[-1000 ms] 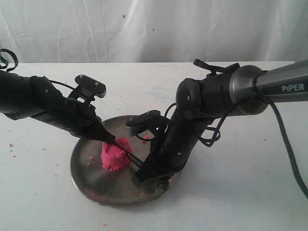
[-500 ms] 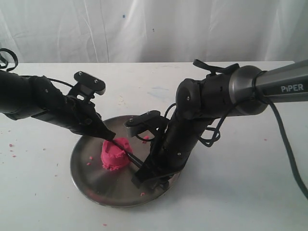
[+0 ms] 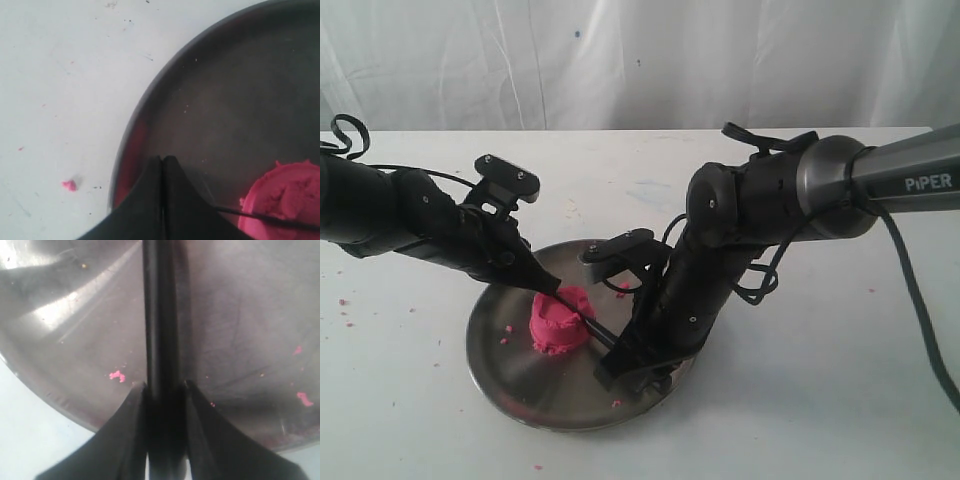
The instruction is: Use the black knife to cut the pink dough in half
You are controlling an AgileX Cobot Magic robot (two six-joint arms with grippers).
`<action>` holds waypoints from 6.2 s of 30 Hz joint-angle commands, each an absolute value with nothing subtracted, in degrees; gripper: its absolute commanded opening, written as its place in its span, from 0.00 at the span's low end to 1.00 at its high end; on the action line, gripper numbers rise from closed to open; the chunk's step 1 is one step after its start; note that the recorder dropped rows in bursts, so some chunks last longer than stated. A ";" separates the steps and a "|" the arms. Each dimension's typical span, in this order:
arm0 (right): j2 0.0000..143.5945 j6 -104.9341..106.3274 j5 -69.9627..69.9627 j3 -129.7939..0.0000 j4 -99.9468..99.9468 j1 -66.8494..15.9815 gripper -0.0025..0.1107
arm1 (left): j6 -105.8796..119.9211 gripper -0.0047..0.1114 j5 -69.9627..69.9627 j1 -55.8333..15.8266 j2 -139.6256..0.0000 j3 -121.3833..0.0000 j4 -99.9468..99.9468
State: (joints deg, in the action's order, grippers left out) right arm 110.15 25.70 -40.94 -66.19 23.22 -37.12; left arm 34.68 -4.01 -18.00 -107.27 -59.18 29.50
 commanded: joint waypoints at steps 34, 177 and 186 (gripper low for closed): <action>109.98 26.14 -40.20 -66.58 23.49 -37.11 0.02 | 34.69 0.04 0.87 -18.41 -107.36 -58.74 29.94; 113.61 28.56 -40.59 -66.72 25.06 -37.11 0.02 | 30.20 0.04 3.80 -18.27 -71.01 -45.26 26.03; 113.61 30.25 -42.43 -66.72 25.06 -37.26 0.02 | 30.20 0.04 -7.54 -18.27 -58.27 -35.48 26.03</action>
State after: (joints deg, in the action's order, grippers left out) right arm 113.01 28.75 -39.85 -66.91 25.65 -37.12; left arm 30.69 -3.82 -18.05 -60.49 -36.54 25.55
